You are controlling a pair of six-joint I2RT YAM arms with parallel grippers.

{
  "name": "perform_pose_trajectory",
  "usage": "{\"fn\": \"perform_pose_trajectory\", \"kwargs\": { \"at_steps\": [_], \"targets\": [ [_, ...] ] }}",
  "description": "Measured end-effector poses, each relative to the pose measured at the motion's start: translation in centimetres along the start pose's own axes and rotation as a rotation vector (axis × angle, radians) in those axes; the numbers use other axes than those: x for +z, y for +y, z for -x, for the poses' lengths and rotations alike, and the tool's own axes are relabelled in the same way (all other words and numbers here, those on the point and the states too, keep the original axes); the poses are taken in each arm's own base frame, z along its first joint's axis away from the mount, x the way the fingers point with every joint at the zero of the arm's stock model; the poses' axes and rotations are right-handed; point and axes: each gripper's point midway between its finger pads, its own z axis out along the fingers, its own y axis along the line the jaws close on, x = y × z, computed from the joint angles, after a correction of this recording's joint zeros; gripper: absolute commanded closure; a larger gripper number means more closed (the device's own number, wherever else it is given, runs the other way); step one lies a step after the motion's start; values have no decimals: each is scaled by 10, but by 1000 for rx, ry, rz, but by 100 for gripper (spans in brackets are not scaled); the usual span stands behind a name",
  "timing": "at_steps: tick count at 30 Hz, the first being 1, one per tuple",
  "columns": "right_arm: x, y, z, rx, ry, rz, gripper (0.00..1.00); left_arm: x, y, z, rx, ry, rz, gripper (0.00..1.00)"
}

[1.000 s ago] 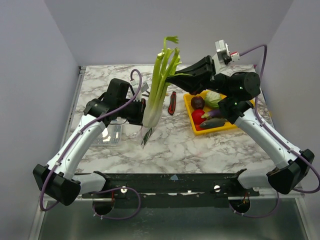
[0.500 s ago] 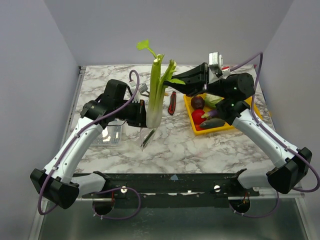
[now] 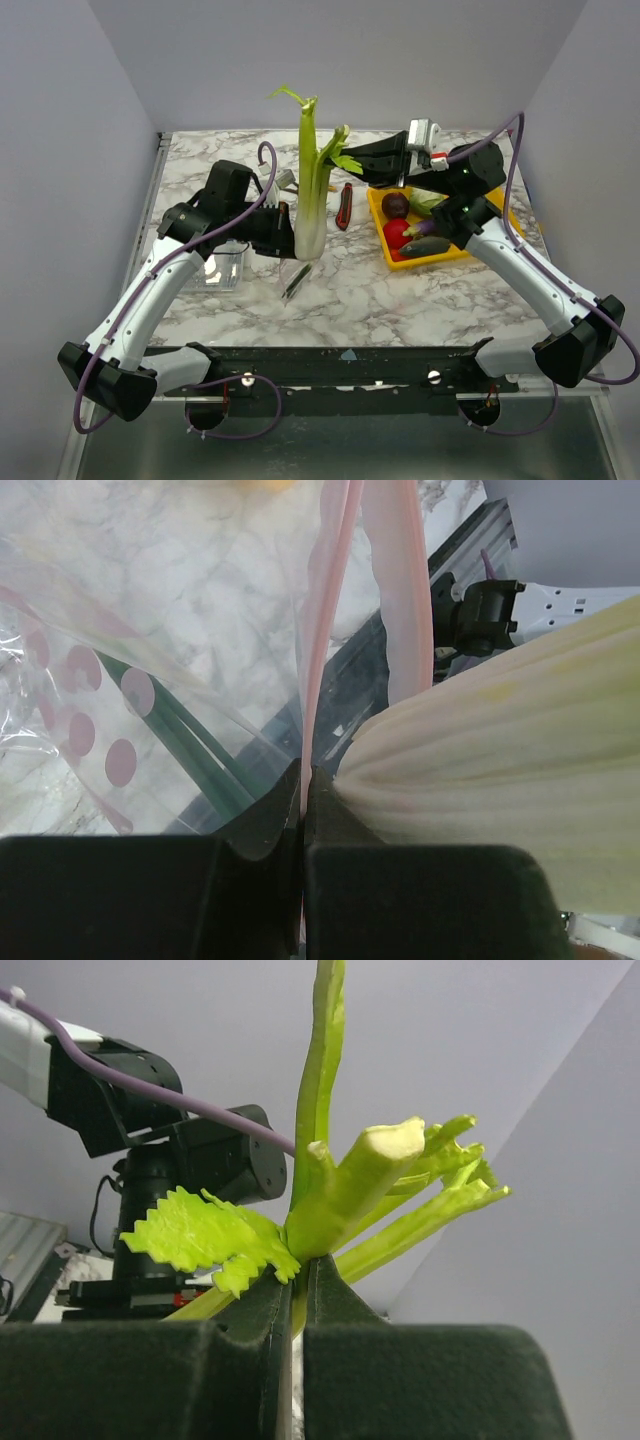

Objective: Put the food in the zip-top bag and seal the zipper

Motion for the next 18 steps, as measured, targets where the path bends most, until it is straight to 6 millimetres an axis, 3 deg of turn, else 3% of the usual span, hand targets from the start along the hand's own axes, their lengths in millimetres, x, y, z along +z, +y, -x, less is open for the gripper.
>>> {"fn": "perform_pose_trajectory", "kwargs": {
  "at_steps": [4, 13, 18],
  "targets": [
    [0, -5, -1, -45, 20, -8, 100, 0, -2, -1, 2, 5, -12, 100],
    [9, -23, 16, -142, 26, -18, 100, -1, -4, -3, 4, 14, -27, 100],
    [8, -4, 2, -152, 53, 29, 100, -3, -7, -3, 6, 11, -35, 100]
  ]
}}
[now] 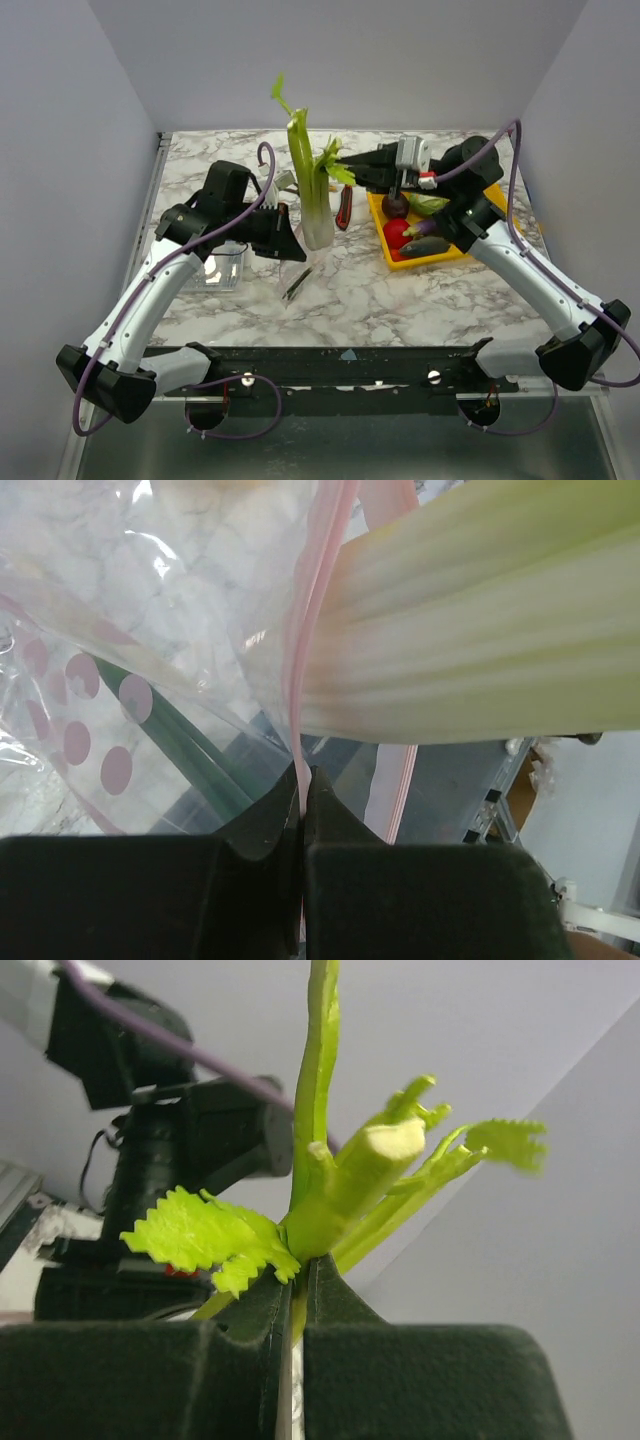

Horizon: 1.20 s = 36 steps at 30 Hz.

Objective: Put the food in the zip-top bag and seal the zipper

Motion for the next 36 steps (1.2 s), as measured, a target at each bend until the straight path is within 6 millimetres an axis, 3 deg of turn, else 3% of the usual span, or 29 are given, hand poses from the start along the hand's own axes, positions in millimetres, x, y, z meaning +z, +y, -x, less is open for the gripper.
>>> {"fn": "perform_pose_trajectory", "kwargs": {
  "at_steps": [5, 11, 14, 18, 22, 25, 26, 31, 36],
  "targets": [
    [-10, 48, -22, 22, 38, 71, 99, -3, -8, -1, -17, 5, -42, 100],
    [-17, 74, -32, -18, 67, 113, 96, -7, -16, 3, -37, -4, -73, 100],
    [-15, 80, -42, -47, 102, 119, 80, -11, -23, 8, -36, -18, -88, 100],
    [-14, 90, -72, 6, 187, 129, 45, -15, -27, 14, -36, -36, -94, 100],
    [-19, 96, -108, 196, 307, 71, 40, -16, -27, 16, -42, -46, -87, 100],
    [-26, 98, -124, 447, 392, -48, 33, -16, -24, 19, -39, -58, -69, 100],
    [-27, 99, -124, 533, 405, -89, 2, -16, -23, 19, -40, -63, -58, 100],
    [-31, 107, -111, 908, 435, -204, 0, -19, -12, 24, -29, -102, 15, 100],
    [-40, 104, -87, 1124, 439, -326, 0, -25, -11, 28, -3, -147, 48, 100]
  ]
}}
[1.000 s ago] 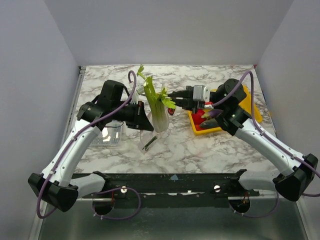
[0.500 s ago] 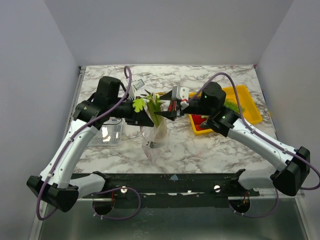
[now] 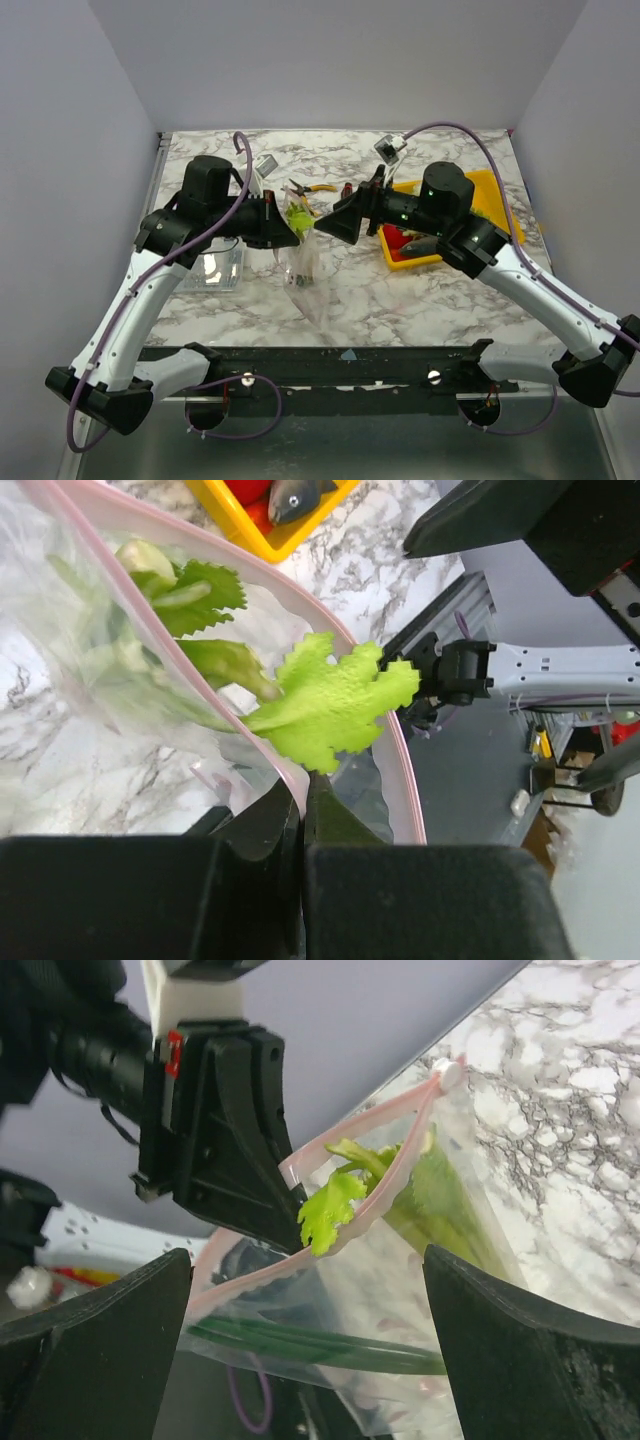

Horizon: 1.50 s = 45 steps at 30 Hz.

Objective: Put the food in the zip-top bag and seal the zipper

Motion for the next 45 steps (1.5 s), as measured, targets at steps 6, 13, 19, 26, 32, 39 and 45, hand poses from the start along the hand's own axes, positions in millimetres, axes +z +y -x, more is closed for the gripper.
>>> {"fn": "perform_pose_trajectory", "kwargs": {
  "at_steps": [6, 13, 19, 26, 32, 39, 45],
  "targets": [
    [-9, -3, 24, 164, -107, -100, 0, -8, -2, 4, 46, -68, 8, 100],
    [18, -29, 51, 168, -130, -222, 10, -6, 2, 7, 68, -87, 15, 100],
    [51, -54, 53, 61, -45, -279, 48, -4, 6, 7, 83, -90, 28, 100],
    [73, -66, 26, -24, 112, -241, 53, -1, 11, 2, 90, -80, 32, 100],
    [75, -64, 17, -53, 172, -205, 55, -1, 11, 3, 96, -83, 31, 100],
    [84, -60, 14, -83, 204, -177, 61, 0, 11, 4, 99, -87, 29, 100],
    [98, -63, 3, -98, 249, -172, 67, 0, 11, 4, 100, -88, 28, 100]
  ]
}}
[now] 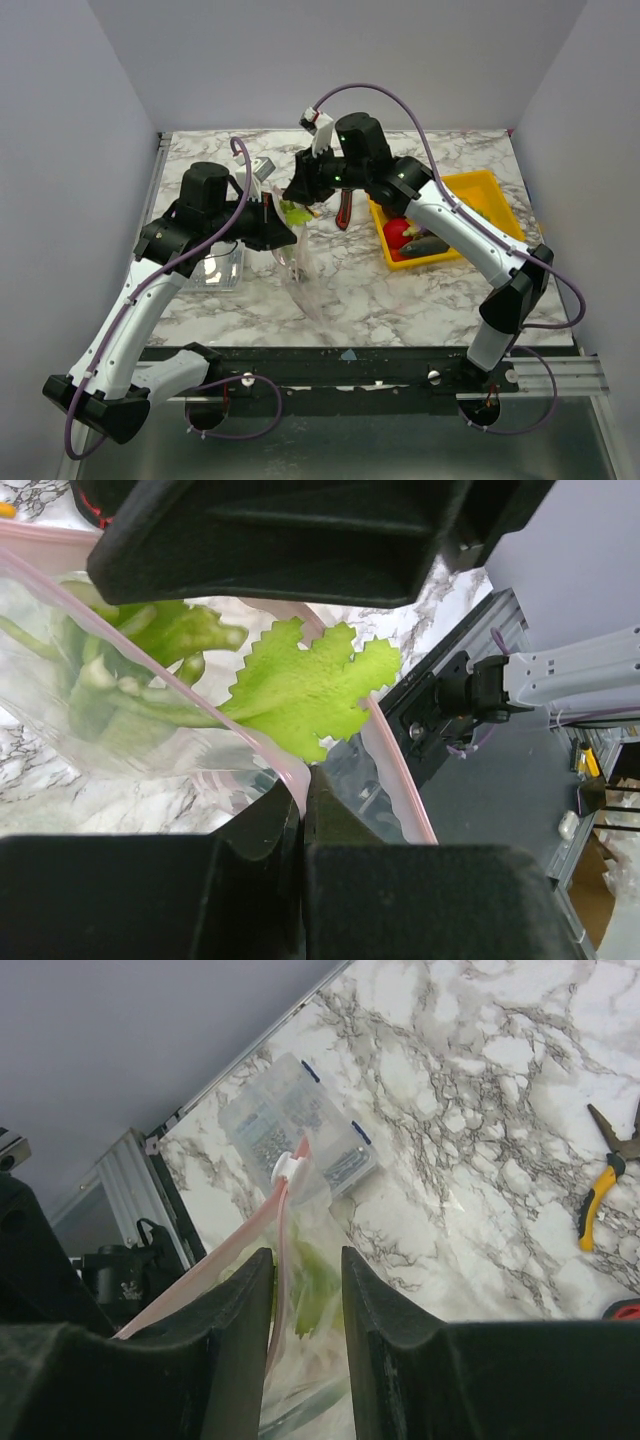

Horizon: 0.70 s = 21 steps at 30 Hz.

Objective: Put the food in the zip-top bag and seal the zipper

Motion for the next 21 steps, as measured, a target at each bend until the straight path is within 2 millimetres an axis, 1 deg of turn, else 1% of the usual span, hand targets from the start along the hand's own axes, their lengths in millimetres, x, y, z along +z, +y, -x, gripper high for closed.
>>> {"fn": "perform_pose_trajectory", "kwargs": {
  "at_steps": [3, 4, 6, 10, 12, 16, 19, 21],
  "targets": [
    [7, -1, -4, -14, 15, -5, 75, 0, 0, 0, 0, 0, 0, 100],
    [9, -1, -3, -23, 17, -6, 81, 0, 0, 0, 0, 0, 0, 100],
    [14, 2, -1, -42, 15, -1, 99, 0, 0, 0, 0, 0, 0, 100],
    [20, 7, 2, -76, 3, 10, 99, 1, 1, 0, -3, 3, 3, 100],
    [25, 5, 7, -96, -37, 6, 99, 2, 5, 2, -11, 1, 24, 100],
    [38, -8, 14, -127, -159, -36, 99, 0, 14, 13, -20, -32, 102, 100],
    [40, -12, 34, -146, -264, -61, 99, -6, 21, 29, -27, -76, 176, 100],
    [36, -8, 58, -161, -366, -62, 99, -11, 22, 41, -21, -116, 211, 100]
  ]
}}
